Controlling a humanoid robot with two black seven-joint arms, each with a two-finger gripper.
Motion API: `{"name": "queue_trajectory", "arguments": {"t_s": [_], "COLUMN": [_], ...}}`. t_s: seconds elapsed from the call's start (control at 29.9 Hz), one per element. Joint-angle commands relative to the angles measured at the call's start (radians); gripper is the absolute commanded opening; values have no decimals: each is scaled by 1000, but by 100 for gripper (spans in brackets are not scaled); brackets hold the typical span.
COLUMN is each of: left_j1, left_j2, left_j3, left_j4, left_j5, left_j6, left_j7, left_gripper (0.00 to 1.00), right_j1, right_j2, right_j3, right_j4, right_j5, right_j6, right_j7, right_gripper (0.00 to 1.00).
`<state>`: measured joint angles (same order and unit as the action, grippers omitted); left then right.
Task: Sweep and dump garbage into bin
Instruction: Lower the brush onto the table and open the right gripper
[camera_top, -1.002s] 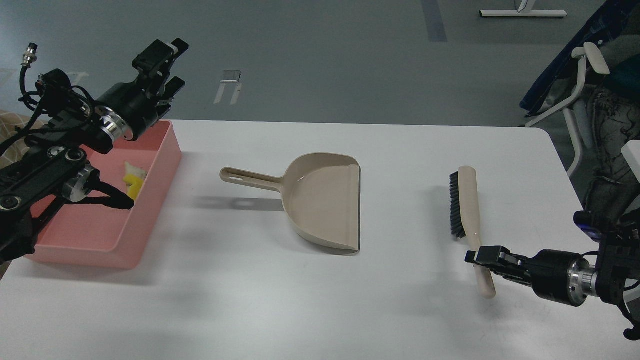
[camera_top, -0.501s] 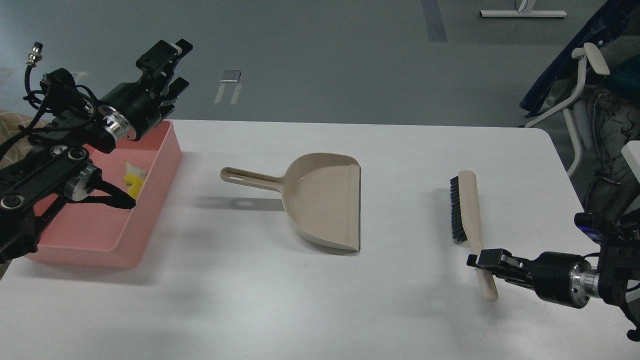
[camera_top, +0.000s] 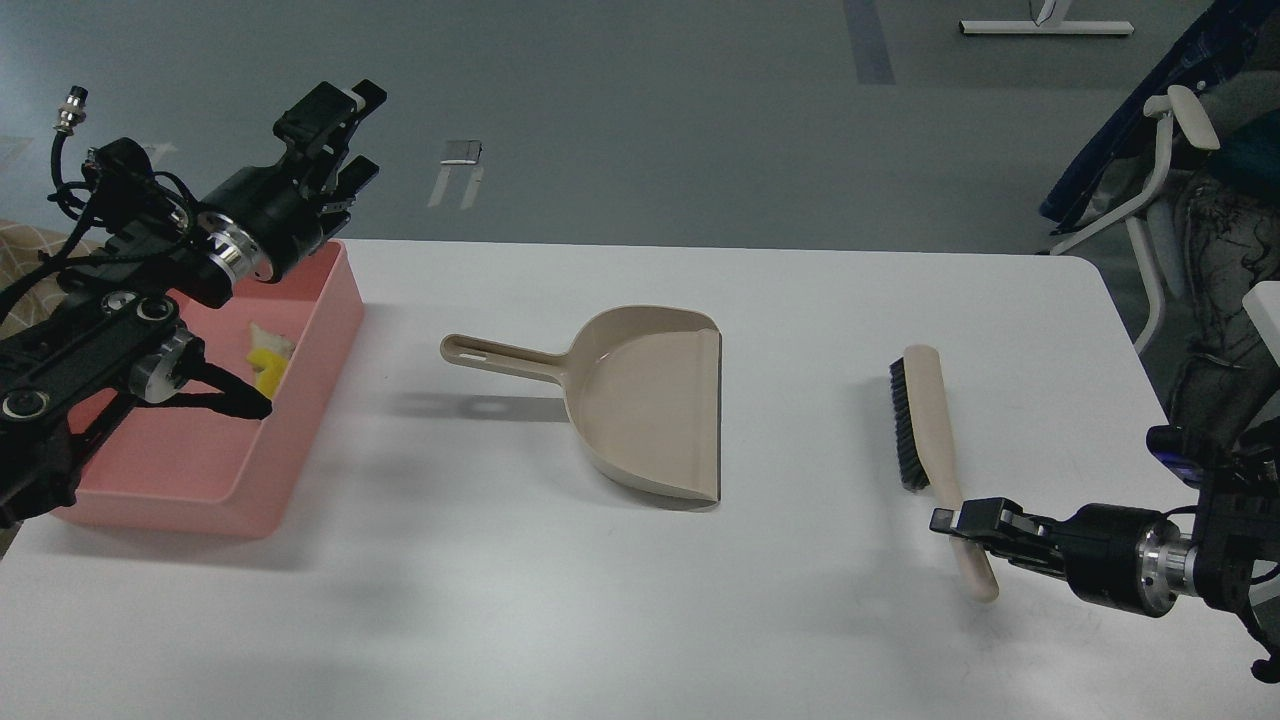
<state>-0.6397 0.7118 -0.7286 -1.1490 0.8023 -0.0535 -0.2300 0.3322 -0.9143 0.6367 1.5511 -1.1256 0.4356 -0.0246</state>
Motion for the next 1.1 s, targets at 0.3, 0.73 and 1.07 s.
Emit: {"name": "queue_trajectory", "arguments": {"t_s": [0.3,0.73,1.07], "left_j1": [0,0,-3], "left_j2": [0,0,1], "left_j3": [0,-5,-8], "left_j4": [0,-9,-11], "left_j5": [0,0,0], "left_j6": [1,1,0], "left_j7": [0,0,0], "left_gripper": [98,98,98], "right_j1": [1,1,2], "right_j2": [0,-44,-187], "right_j3": [3,11,67], "right_j4": [1,15,101], "right_j5": [1,1,4], "right_j6": [0,0,8], "right_j7": [0,0,6], "right_gripper": [44,94,98]}}
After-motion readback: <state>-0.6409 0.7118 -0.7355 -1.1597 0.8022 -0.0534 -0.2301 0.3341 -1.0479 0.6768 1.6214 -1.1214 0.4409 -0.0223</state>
